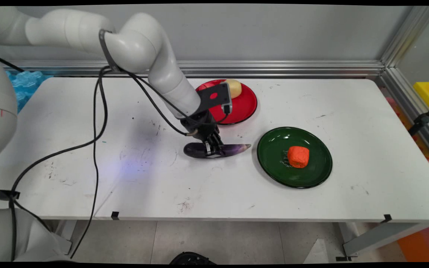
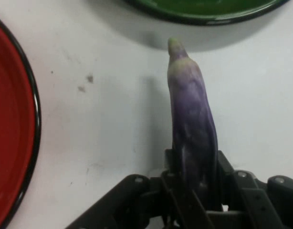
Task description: Place the picked object on the table
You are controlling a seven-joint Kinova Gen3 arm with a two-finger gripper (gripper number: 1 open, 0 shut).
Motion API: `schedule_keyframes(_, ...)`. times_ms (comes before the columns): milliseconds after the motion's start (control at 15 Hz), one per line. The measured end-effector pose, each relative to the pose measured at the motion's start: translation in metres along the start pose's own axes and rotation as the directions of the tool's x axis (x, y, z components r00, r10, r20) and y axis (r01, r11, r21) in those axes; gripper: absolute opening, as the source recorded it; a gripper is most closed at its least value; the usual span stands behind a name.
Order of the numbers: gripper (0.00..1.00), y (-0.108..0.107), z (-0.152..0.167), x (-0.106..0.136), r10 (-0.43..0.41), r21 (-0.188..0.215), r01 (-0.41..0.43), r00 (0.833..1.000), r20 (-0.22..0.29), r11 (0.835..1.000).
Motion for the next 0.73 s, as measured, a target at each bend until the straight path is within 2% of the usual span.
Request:
schedule_keyframes(267, 0.0, -0.003, 0.019, -0.002, 0.0, 0.003, 0.0, 1.0, -0.018, 1.0)
schedule_keyframes(333, 1.0, -0.004, 0.021, -0.001, 0.002, 0.005, -0.002, 1.0, -0.026, 1.0)
schedule_keyframes(733, 1.0, -0.008, 0.011, -0.002, 0.024, 0.013, -0.023, 0.997, -0.078, 1.0)
